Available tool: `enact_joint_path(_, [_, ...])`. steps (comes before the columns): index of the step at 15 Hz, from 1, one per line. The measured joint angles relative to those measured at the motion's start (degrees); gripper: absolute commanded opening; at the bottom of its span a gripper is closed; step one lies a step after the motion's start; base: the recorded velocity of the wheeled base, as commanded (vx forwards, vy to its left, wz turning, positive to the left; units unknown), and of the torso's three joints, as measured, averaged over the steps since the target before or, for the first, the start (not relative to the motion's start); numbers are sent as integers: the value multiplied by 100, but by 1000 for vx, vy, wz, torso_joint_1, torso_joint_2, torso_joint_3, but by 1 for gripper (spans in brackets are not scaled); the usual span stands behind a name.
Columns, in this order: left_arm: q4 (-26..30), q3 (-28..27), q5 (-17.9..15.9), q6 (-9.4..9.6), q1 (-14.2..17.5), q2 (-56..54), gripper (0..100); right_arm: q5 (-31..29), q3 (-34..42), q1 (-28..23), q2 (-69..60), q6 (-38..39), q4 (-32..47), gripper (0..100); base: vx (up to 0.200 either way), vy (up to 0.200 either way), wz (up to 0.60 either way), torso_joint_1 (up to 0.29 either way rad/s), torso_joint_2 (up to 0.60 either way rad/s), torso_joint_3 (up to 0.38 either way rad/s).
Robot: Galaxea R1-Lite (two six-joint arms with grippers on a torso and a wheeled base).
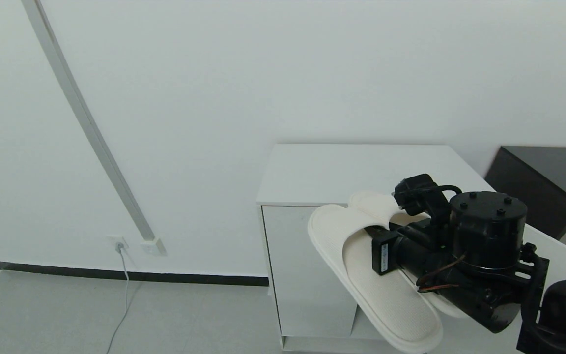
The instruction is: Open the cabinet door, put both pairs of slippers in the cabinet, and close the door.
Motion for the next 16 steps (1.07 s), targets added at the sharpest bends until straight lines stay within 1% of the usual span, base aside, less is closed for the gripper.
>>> enact_joint_path(10, [0,0,-2,-9,0,0,0,6,9,35,23,0,2,0,0,0,0,0,0,0])
enact_joint_path(16, [0,0,-2,-9,2,0,0,-10,33,52,22,0,6,0,0,-200,0,4,3,3])
